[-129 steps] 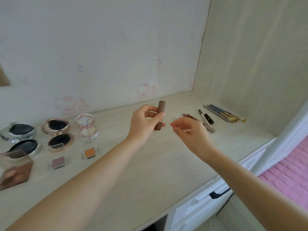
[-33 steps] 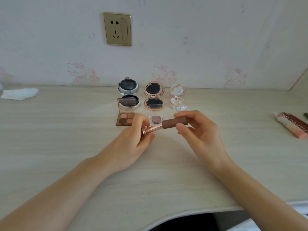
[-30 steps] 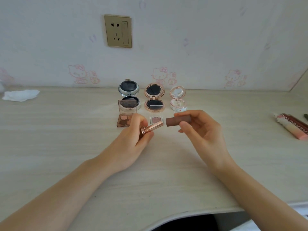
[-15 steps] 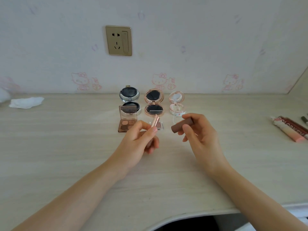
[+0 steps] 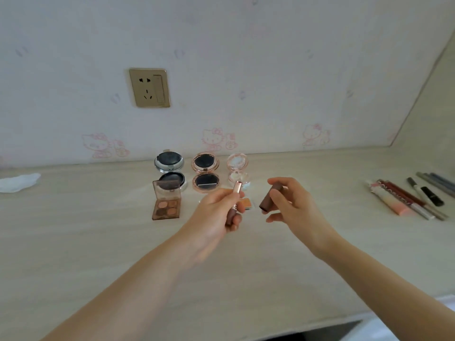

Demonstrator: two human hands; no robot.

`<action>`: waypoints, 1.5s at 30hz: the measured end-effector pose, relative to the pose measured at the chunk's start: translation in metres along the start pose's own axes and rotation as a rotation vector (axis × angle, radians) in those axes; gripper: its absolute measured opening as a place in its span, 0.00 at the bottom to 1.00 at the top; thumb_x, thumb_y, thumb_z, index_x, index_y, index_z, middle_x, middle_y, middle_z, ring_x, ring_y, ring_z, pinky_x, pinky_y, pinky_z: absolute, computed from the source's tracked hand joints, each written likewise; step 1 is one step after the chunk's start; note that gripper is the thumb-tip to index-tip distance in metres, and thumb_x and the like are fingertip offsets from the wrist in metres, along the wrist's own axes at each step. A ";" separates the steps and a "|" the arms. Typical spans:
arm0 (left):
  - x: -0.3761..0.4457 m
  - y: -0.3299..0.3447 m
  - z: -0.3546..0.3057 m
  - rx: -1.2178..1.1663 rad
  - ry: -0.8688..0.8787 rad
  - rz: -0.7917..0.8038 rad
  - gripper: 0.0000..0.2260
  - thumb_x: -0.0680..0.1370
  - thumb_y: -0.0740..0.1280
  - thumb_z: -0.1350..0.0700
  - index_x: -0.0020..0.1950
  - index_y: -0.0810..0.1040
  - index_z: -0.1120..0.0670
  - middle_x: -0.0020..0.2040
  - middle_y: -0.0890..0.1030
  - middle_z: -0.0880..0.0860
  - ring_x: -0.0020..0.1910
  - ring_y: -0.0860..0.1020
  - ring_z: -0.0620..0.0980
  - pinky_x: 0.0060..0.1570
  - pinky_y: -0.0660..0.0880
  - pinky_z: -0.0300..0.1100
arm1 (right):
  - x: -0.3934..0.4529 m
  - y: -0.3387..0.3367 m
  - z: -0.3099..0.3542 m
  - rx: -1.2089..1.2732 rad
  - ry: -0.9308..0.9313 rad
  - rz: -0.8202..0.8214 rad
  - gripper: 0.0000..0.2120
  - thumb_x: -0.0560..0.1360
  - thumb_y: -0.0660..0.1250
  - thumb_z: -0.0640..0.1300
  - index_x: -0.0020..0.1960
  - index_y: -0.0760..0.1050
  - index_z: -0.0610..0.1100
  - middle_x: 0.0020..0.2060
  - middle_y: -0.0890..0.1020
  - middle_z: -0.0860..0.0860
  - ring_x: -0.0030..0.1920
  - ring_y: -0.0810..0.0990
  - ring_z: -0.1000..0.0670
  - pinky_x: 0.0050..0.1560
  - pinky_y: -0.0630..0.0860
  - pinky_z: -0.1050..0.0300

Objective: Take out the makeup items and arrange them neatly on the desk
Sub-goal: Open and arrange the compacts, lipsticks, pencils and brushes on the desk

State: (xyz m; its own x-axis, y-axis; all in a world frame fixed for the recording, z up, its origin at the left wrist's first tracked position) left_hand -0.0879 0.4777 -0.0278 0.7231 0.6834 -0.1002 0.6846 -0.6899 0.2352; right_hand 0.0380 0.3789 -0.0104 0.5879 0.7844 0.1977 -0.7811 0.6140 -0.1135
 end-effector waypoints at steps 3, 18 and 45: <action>0.008 0.023 -0.009 0.025 0.013 0.061 0.06 0.80 0.62 0.60 0.52 0.77 0.58 0.33 0.78 0.50 0.29 0.73 0.46 0.33 0.74 0.38 | 0.007 -0.013 0.002 0.031 0.029 -0.021 0.09 0.79 0.62 0.39 0.57 0.71 0.48 0.37 0.83 0.48 0.41 0.84 0.50 0.37 0.79 0.61; 0.104 0.074 -0.060 0.820 0.299 -0.066 0.02 0.72 0.72 0.56 0.43 0.82 0.52 0.44 0.84 0.45 0.43 0.81 0.45 0.50 0.74 0.46 | 0.084 -0.082 -0.021 -0.264 0.086 -0.148 0.06 0.70 0.73 0.42 0.46 0.77 0.48 0.39 0.84 0.53 0.41 0.84 0.53 0.41 0.82 0.56; 0.153 0.075 -0.033 1.077 0.263 -0.233 0.05 0.67 0.69 0.68 0.35 0.75 0.60 0.38 0.80 0.59 0.38 0.77 0.58 0.41 0.77 0.50 | 0.140 -0.059 -0.057 -0.590 0.051 -0.046 0.12 0.67 0.72 0.39 0.43 0.74 0.53 0.36 0.79 0.61 0.39 0.78 0.62 0.34 0.66 0.77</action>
State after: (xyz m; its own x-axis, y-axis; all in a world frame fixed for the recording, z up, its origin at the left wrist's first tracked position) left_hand 0.0708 0.5380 0.0063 0.6129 0.7634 0.2039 0.6148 -0.2987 -0.7299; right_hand 0.1787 0.4575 -0.0313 0.6391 0.7500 0.1703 -0.5142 0.5813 -0.6306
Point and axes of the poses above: each hand's wrist, its own x-axis towards the middle knuckle, its own y-axis out of the palm, z = x × y, the point moved 7 cm from there along x, towards the middle knuckle
